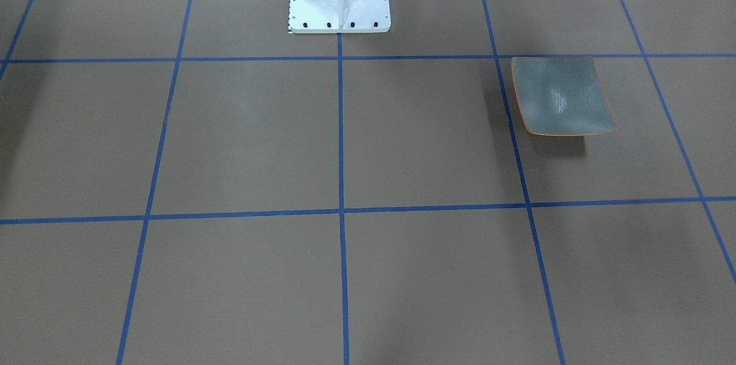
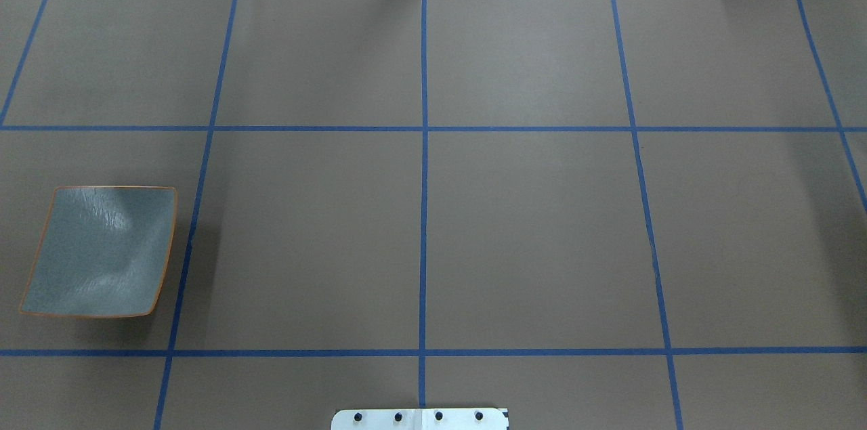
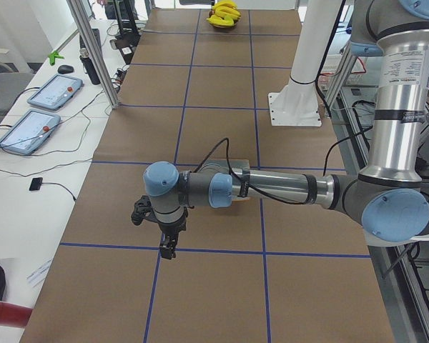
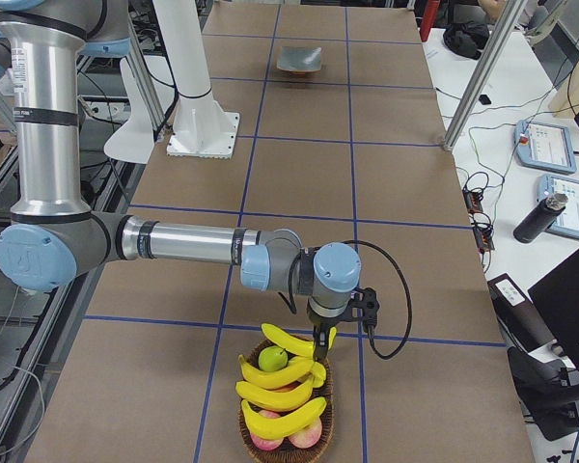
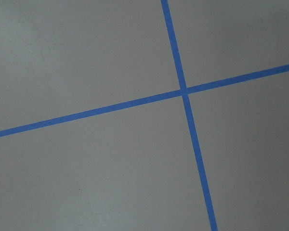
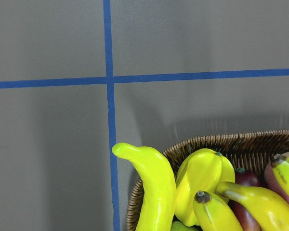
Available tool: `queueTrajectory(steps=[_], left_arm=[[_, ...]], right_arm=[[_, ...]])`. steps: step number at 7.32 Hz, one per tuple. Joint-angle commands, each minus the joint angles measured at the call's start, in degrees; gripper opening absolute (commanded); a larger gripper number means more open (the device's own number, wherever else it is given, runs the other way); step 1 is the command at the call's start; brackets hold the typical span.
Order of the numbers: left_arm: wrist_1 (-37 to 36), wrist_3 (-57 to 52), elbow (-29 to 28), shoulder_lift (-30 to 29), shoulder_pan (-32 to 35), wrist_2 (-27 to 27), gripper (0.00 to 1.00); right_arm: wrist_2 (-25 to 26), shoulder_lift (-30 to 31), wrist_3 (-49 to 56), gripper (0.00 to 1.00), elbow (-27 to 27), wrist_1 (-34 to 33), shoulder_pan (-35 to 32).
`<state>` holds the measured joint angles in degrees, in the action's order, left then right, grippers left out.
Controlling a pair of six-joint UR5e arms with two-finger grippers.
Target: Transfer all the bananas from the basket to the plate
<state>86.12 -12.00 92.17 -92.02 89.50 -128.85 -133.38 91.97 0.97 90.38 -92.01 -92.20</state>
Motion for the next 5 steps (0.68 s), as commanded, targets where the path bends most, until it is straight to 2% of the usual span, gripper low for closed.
queueTrajectory(steps=[1, 5], left_arm=[[0.01, 0.05, 0.02, 0.0, 0.06, 0.0, 1.0], [-0.07, 0.31, 0.29, -0.26, 0.06, 0.09, 1.0]], right_arm=[[0.05, 0.05, 0.0, 1.0, 0.49, -0.1, -0.26], [0.05, -0.12, 0.0, 1.0, 0.32, 0.08, -0.35]])
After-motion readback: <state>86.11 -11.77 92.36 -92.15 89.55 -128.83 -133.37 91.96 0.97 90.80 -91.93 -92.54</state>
